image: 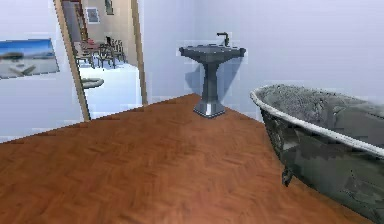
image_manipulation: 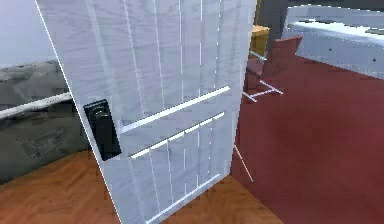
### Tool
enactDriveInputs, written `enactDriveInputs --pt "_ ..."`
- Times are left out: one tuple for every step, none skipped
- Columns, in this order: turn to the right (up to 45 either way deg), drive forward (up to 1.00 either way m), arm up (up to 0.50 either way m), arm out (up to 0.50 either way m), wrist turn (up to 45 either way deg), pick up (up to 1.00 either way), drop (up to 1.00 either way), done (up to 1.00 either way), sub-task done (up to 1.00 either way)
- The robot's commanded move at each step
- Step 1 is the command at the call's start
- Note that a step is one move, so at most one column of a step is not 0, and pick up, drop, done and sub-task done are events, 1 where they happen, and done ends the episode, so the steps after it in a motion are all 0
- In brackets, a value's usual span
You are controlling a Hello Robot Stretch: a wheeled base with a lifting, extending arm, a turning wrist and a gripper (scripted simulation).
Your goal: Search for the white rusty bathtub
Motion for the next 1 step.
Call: enactDriveInputs --pt "18.0 0.00 0.00 0.00 0.0 0.00 0.00 0.00 0.00"
